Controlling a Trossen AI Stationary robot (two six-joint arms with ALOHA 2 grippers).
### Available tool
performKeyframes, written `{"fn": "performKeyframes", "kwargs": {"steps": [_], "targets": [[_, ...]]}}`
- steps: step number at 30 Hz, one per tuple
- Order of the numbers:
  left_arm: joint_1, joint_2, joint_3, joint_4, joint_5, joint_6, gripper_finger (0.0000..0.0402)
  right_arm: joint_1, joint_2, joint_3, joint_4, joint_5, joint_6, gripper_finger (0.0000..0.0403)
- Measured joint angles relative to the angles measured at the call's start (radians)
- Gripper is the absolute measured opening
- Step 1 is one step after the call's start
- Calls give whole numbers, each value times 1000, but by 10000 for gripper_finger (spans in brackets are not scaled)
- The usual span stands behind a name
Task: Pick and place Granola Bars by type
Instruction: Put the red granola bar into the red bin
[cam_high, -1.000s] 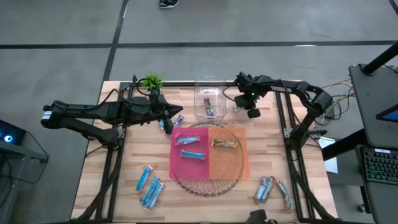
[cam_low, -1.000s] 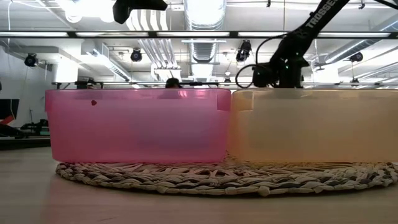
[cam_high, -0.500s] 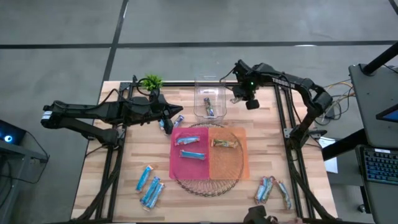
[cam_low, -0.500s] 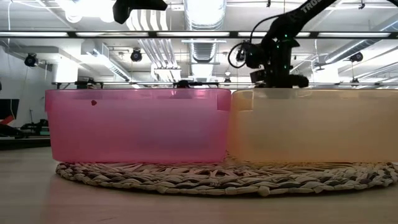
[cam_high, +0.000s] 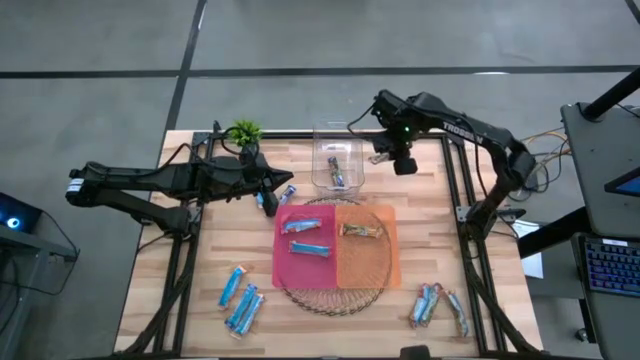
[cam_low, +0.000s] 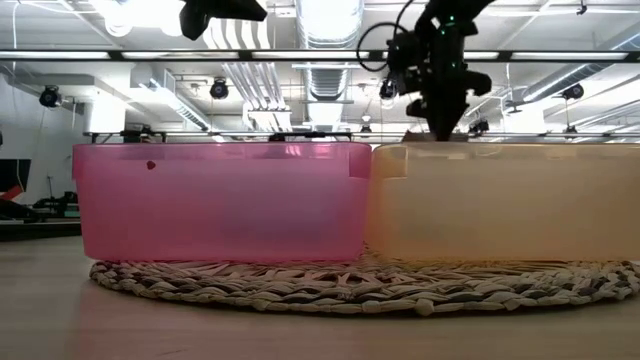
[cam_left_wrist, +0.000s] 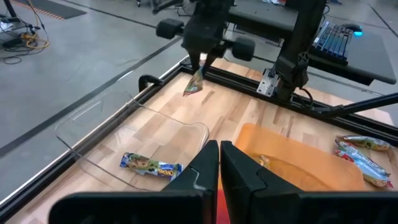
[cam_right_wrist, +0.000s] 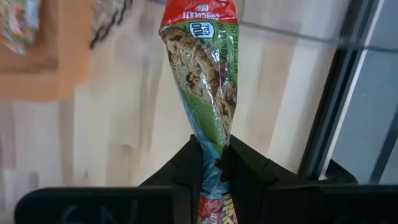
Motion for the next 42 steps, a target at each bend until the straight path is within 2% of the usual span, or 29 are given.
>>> {"fn": "performKeyframes", "kwargs": {"steps": [5, 12, 19, 24, 31, 38, 42], "targets": [[0, 0, 0, -1, 0, 0, 0, 79, -24, 3, -1, -9, 96, 54], [0, 0, 0, -8, 0, 0, 0, 224, -31, 3, 1, -130, 284, 54], [0, -9, 0, -111, 34, -6, 0, 390, -31, 2, 17, -135, 386, 54], [-2, -41, -2, -194, 70, 13, 0, 464, -31, 3, 97, -134, 513, 54], [-2, -166, -81, -190, 140, 25, 0, 525, -31, 5, 279, -134, 673, 54], [-1, -321, -144, -191, 142, 13, 0, 557, -31, 5, 429, -134, 831, 54], [-1, -364, -146, -195, 142, 23, 0, 564, -31, 5, 503, -135, 899, 54]]}}
